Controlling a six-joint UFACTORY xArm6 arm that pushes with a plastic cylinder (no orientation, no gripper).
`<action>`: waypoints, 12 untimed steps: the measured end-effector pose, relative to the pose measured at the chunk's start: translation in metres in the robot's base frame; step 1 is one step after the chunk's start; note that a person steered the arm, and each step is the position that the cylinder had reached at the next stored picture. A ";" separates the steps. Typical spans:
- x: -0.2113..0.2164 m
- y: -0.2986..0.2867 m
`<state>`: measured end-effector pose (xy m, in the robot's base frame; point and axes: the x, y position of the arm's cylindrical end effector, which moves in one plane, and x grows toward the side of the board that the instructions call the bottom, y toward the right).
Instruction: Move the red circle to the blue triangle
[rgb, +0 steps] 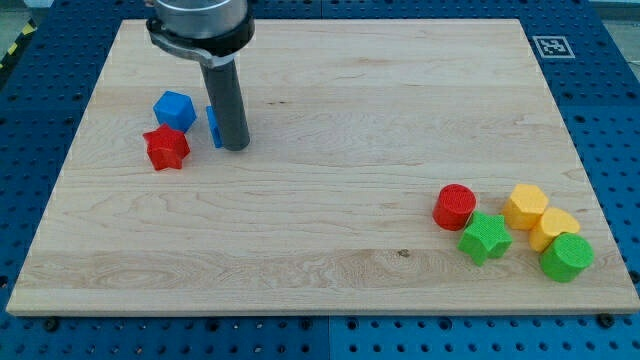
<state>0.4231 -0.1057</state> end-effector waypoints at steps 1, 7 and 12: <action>0.001 0.008; 0.078 0.280; 0.105 0.209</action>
<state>0.5285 0.1035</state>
